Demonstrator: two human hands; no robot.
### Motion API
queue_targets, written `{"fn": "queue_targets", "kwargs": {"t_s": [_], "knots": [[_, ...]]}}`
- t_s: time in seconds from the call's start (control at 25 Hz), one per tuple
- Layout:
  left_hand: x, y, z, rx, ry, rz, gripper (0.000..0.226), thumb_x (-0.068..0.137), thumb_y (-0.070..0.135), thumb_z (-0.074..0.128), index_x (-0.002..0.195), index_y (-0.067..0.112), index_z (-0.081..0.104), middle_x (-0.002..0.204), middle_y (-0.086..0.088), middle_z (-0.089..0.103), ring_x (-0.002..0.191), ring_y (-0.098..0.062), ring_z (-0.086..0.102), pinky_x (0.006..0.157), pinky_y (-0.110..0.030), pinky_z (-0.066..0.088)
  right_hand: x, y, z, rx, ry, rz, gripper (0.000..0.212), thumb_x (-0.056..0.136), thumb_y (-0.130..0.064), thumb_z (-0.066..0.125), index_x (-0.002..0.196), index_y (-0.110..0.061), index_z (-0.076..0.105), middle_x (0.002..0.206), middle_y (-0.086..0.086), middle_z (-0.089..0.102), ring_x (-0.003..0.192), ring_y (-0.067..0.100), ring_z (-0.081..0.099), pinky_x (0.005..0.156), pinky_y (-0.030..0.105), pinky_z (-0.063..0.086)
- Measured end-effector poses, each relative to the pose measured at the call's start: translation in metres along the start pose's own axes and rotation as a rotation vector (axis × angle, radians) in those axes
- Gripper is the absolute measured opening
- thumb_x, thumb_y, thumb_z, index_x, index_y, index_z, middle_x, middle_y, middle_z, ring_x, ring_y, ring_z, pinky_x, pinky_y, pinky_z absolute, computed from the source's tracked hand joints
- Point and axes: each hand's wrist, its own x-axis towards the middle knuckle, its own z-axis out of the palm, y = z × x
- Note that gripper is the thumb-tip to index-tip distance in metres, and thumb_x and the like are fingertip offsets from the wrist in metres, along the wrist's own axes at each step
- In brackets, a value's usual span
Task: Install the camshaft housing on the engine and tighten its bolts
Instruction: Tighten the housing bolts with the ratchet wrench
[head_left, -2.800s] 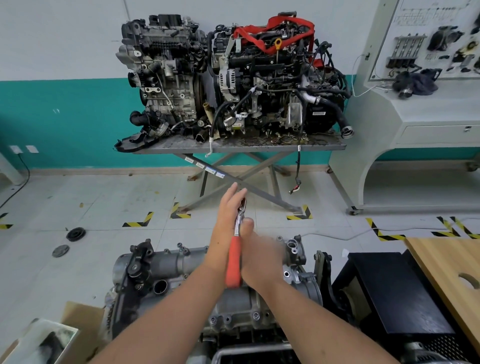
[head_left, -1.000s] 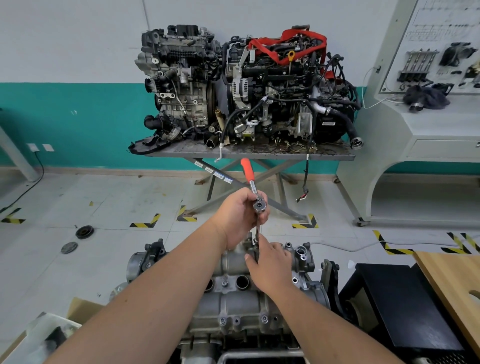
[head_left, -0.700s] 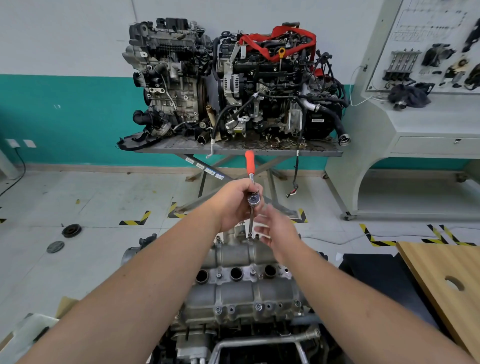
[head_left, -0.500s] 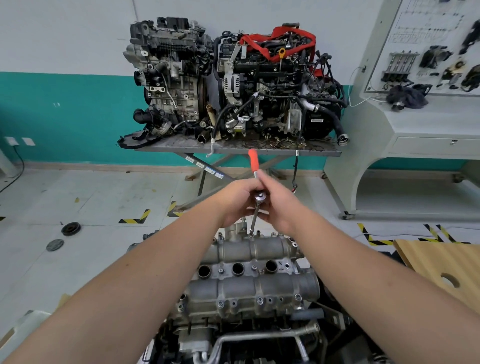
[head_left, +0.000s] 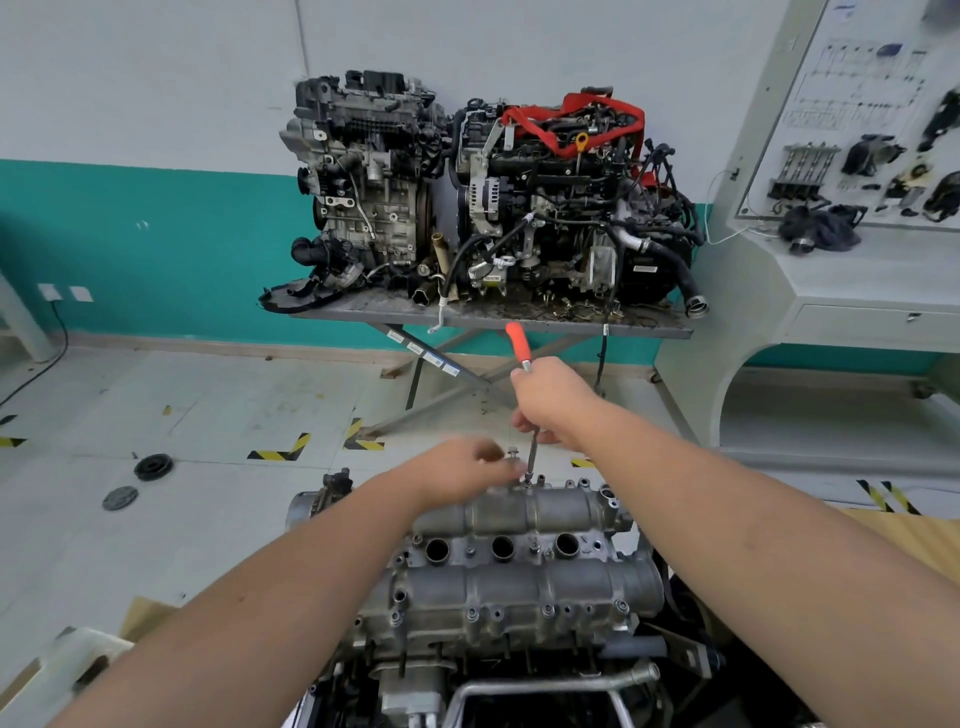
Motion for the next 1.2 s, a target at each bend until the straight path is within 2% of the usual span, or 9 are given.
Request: {"fn": "queue_targets", "kwargs": {"t_s": [0.12, 0.2, 0.28, 0.4, 0.6, 0.72, 0.88, 0.96, 1.2], "knots": [[-0.006, -0.048, 0.023, 0.347, -0.005, -0.091, 0.068, 0.087, 0.061, 0.061, 0.141, 0.022, 0.049, 0.147, 0.001, 0.046, 0.129, -0.022, 0.048, 0.108, -0.042, 0.041, 0.001, 0.003, -0.001, 0.371, -0.070, 0.157, 0.023, 0.104, -0.031, 0.043, 0.092, -0.015, 0.052, 0.058, 0.003, 0.051, 0.053, 0.018, 0.048, 0.056, 0.031, 0.049], [-0.011, -0.069, 0.041, 0.451, 0.048, -0.061, 0.070, 0.086, 0.058, 0.061, 0.146, 0.027, 0.042, 0.154, 0.005, 0.034, 0.141, -0.022, 0.034, 0.116, -0.045, 0.030, 0.002, 0.007, 0.004, 0.439, -0.022, 0.158, 0.025, 0.103, -0.030, 0.044, 0.084, -0.016, 0.050, 0.051, 0.000, 0.038, 0.045, 0.016, 0.034, 0.052, 0.029, 0.044], [-0.012, -0.081, 0.053, 0.456, 0.126, 0.000, 0.073, 0.085, 0.055, 0.062, 0.148, 0.031, 0.036, 0.158, 0.007, 0.029, 0.146, -0.018, 0.025, 0.120, -0.042, 0.023, 0.005, 0.009, 0.010, 0.471, 0.035, 0.155, 0.026, 0.103, -0.029, 0.044, 0.081, -0.017, 0.051, 0.052, -0.001, 0.035, 0.042, 0.016, 0.029, 0.048, 0.025, 0.036], [-0.011, -0.087, 0.053, 0.418, 0.216, 0.033, 0.072, 0.084, 0.052, 0.064, 0.146, 0.031, 0.032, 0.151, 0.008, 0.040, 0.140, -0.016, 0.036, 0.117, -0.039, 0.025, 0.009, 0.009, 0.012, 0.508, 0.096, 0.171, 0.029, 0.103, -0.030, 0.044, 0.078, -0.016, 0.053, 0.053, 0.000, 0.037, 0.041, 0.017, 0.029, 0.045, 0.025, 0.032], [-0.006, -0.085, 0.057, 0.542, 0.249, 0.009, 0.072, 0.088, 0.054, 0.056, 0.150, 0.030, 0.027, 0.154, 0.010, 0.037, 0.146, -0.013, 0.026, 0.122, -0.048, 0.005, 0.007, 0.009, 0.009, 0.490, 0.161, 0.180, 0.026, 0.102, -0.027, 0.045, 0.079, -0.016, 0.054, 0.060, 0.001, 0.039, 0.045, 0.017, 0.030, 0.041, 0.023, 0.029], [0.004, -0.077, 0.067, 0.513, 0.273, 0.015, 0.071, 0.089, 0.055, 0.056, 0.150, 0.029, 0.029, 0.155, 0.011, 0.033, 0.147, -0.012, 0.023, 0.121, -0.050, 0.003, 0.011, -0.022, -0.013, 0.595, 0.202, 0.175, 0.017, 0.098, -0.023, 0.048, 0.084, -0.016, 0.053, 0.060, -0.001, 0.036, 0.042, 0.014, 0.027, 0.037, 0.020, 0.025], [0.014, -0.073, 0.065, 0.481, 0.275, -0.060, 0.067, 0.089, 0.052, 0.057, 0.145, 0.027, 0.032, 0.144, 0.009, 0.047, 0.139, -0.014, 0.038, 0.121, -0.052, 0.008, 0.007, -0.072, -0.039, 0.728, 0.111, 0.128, 0.014, 0.095, -0.021, 0.048, 0.081, -0.018, 0.050, 0.048, -0.006, 0.032, 0.033, 0.011, 0.023, 0.039, 0.017, 0.023], [0.014, -0.078, 0.060, 0.489, 0.277, -0.093, 0.064, 0.088, 0.054, 0.056, 0.142, 0.027, 0.035, 0.136, 0.008, 0.053, 0.136, -0.015, 0.041, 0.120, -0.052, 0.009, -0.002, -0.070, -0.026, 0.634, 0.084, 0.131, 0.014, 0.095, -0.020, 0.048, 0.081, -0.018, 0.051, 0.051, -0.004, 0.033, 0.035, 0.011, 0.025, 0.039, 0.018, 0.024], [0.006, -0.090, 0.060, 0.290, 0.393, -0.117, 0.062, 0.090, 0.051, 0.060, 0.144, 0.028, 0.040, 0.141, 0.008, 0.052, 0.137, -0.014, 0.039, 0.121, -0.044, 0.011, -0.007, -0.050, 0.013, 0.633, -0.017, 0.162, 0.019, 0.097, -0.022, 0.046, 0.078, -0.018, 0.048, 0.047, -0.005, 0.031, 0.036, 0.011, 0.023, 0.041, 0.020, 0.022]]}}
